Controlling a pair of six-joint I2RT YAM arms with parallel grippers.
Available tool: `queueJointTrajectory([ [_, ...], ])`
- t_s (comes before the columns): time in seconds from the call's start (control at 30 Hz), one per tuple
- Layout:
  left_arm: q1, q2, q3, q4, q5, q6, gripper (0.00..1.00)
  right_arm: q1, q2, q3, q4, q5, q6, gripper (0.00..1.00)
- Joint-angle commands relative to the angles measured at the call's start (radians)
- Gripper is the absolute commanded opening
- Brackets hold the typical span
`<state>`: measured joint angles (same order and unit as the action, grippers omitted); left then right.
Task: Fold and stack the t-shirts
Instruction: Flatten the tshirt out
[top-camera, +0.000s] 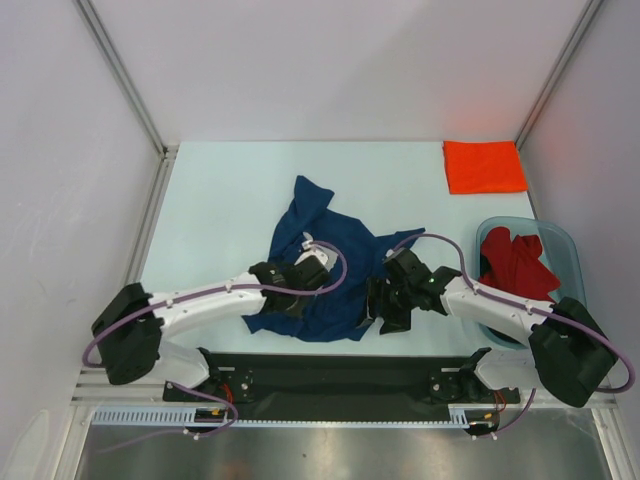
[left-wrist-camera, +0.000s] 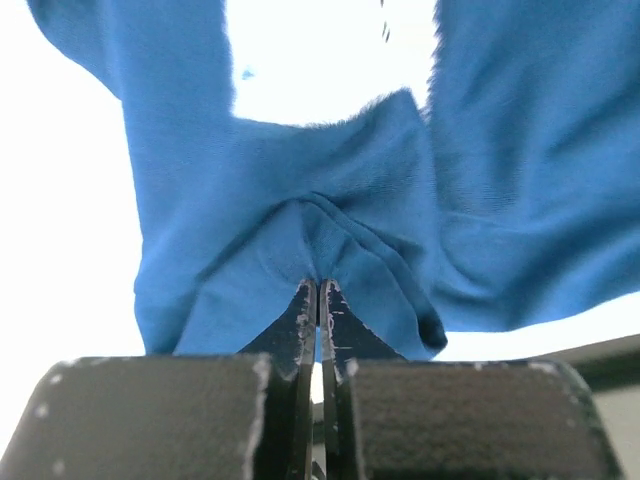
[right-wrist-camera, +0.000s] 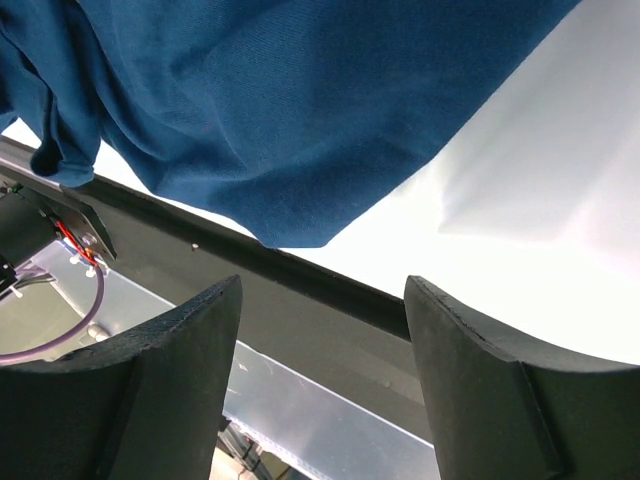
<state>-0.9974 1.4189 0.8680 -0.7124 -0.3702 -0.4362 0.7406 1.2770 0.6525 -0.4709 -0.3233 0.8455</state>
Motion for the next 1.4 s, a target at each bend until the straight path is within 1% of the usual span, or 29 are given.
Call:
queueJointTrajectory([
  [0.0, -0.001, -0.125, 0.084, -0.082, -0.033, -0.016, 0.00, 0.006, 0.002, 0.039, 0.000, 0.003, 0.007, 0.72],
  [0.13, 0.019, -0.218, 0.150, -0.168, -0.050, -0.056, 0.00, 0.014, 0.028, 0.045, 0.003, 0.007, 0.003, 0.72],
  [0.3, 0.045, -0.307, 0.244, -0.291, -0.078, -0.091, 0.01, 0.043, 0.080, 0.021, 0.054, 0.023, 0.041, 0.66],
  [0.37, 0.045, -0.353, 0.302, -0.362, -0.120, -0.136, 0.00, 0.054, 0.103, 0.015, 0.086, 0.021, 0.058, 0.63],
  [0.47, 0.045, -0.431, 0.361, -0.416, -0.186, -0.186, 0.00, 0.057, 0.139, 0.036, 0.101, 0.047, 0.053, 0.60],
  [0.53, 0.046, -0.471, 0.405, -0.424, -0.231, -0.200, 0.00, 0.051, 0.174, 0.056, 0.092, 0.072, 0.024, 0.58],
  [0.57, 0.048, -0.500, 0.432, -0.438, -0.272, -0.202, 0.00, 0.046, 0.188, 0.087, 0.077, 0.070, 0.020, 0.48],
  [0.6, 0.049, -0.506, 0.510, -0.447, -0.289, -0.200, 0.00, 0.042, 0.205, 0.101, 0.063, 0.063, 0.012, 0.42],
  [0.63, 0.048, -0.512, 0.549, -0.449, -0.303, -0.188, 0.00, 0.042, 0.215, 0.110, 0.060, 0.058, 0.007, 0.32],
  [0.67, 0.048, -0.521, 0.613, -0.428, -0.331, -0.150, 0.00, 0.042, 0.220, 0.119, 0.070, 0.056, -0.006, 0.28],
  [0.7, 0.048, -0.528, 0.614, -0.408, -0.343, -0.150, 0.00, 0.042, 0.223, 0.125, 0.071, 0.056, -0.016, 0.23],
  [0.73, 0.049, -0.534, 0.659, -0.379, -0.358, -0.097, 0.00, 0.034, 0.237, 0.139, 0.043, 0.058, -0.028, 0.11],
  [0.77, 0.048, -0.540, 0.680, -0.313, -0.371, -0.069, 0.00, 0.034, 0.245, 0.153, 0.020, 0.058, -0.057, 0.06],
  [0.8, 0.049, -0.540, 0.731, -0.283, -0.393, -0.015, 0.00, 0.029, 0.249, 0.188, -0.006, 0.062, -0.072, 0.00],
  [0.83, 0.048, -0.540, 0.759, -0.254, -0.400, 0.014, 0.00, 0.029, 0.248, 0.200, -0.049, 0.067, -0.083, 0.00],
  [0.9, 0.048, -0.534, 0.822, -0.164, -0.401, 0.075, 0.00, 0.029, 0.217, 0.223, -0.074, 0.070, -0.103, 0.00],
  [0.97, 0.048, -0.538, 0.845, -0.076, -0.406, 0.157, 0.01, 0.026, 0.181, 0.249, -0.153, 0.075, -0.118, 0.00],
  [1.0, 0.048, -0.541, 0.851, -0.044, -0.404, 0.209, 0.00, 0.026, 0.164, 0.280, -0.231, 0.081, -0.143, 0.00],
  [1.03, 0.048, -0.548, 0.858, 0.005, -0.401, 0.229, 0.00, 0.026, 0.147, 0.297, -0.273, 0.093, -0.151, 0.00],
  [1.1, 0.048, -0.548, 0.877, 0.043, -0.391, 0.290, 0.00, 0.028, 0.072, 0.318, -0.348, 0.118, -0.170, 0.00],
  [1.13, 0.049, -0.546, 0.887, 0.072, -0.372, 0.306, 0.00, 0.023, 0.043, 0.343, -0.421, 0.124, -0.184, 0.00],
  [1.2, 0.049, -0.540, 0.914, 0.088, -0.348, 0.323, 0.00, 0.020, -0.035, 0.370, -0.494, 0.153, -0.187, 0.00],
  [1.23, 0.048, -0.535, 0.925, 0.094, -0.334, 0.321, 0.00, 0.020, -0.060, 0.384, -0.561, 0.164, -0.184, 0.00],
  [1.3, 0.048, -0.517, 0.948, 0.091, -0.288, 0.306, 0.00, 0.019, -0.131, 0.439, -0.615, 0.176, -0.175, 0.00],
  [1.37, 0.048, -0.502, 0.950, 0.074, -0.260, 0.292, 0.00, 0.019, -0.157, 0.495, -0.672, 0.173, -0.164, 0.00],
])
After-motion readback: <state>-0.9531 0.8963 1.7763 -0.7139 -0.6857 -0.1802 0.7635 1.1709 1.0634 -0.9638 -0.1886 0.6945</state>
